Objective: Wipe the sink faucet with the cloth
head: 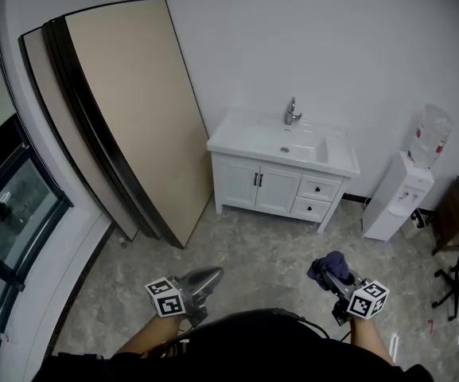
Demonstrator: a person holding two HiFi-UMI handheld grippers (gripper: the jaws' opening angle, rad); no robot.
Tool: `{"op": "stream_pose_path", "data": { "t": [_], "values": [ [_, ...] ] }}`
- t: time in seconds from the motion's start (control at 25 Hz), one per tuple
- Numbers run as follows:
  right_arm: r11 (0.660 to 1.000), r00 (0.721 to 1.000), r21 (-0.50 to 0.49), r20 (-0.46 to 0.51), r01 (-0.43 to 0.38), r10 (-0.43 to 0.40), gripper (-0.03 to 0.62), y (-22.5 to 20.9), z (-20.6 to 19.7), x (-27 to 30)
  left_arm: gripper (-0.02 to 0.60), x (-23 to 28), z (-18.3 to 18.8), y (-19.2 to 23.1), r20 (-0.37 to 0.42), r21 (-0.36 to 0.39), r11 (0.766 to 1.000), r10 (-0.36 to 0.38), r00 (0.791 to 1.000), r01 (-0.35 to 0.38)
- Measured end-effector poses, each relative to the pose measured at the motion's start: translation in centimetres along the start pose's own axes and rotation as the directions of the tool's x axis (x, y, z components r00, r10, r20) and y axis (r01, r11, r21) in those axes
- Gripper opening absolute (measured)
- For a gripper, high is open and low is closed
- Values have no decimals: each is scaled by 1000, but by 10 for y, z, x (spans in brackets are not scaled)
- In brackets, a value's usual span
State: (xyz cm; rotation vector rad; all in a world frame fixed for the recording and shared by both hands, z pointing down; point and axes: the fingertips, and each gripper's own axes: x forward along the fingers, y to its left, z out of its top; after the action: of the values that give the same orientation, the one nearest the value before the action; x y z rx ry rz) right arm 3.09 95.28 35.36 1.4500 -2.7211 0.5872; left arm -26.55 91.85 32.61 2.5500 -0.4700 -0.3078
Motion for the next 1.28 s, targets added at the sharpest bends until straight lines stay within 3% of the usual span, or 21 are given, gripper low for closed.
{"op": "stream_pose_path", "data": {
  "t": [0.4,0.84,1.08,1.28],
  "values": [
    [997,996,21,-33,-77,77,87,-72,19,77,-2,40,14,70,31,-30,996,81,996,-80],
    [982,980,-17,-70,-187,185,87,-225,103,133,-2,188,55,119,109,-4,984,179,978,-179],
    [979,977,-24,-77,-202,200,87,-300,132,153,-2,265,63,145,120,4,984,177,977,-178],
    [983,980,-5,-69,-185,184,87,-337,141,164,-2,296,68,166,93,3,984,175,980,-176]
  ]
}}
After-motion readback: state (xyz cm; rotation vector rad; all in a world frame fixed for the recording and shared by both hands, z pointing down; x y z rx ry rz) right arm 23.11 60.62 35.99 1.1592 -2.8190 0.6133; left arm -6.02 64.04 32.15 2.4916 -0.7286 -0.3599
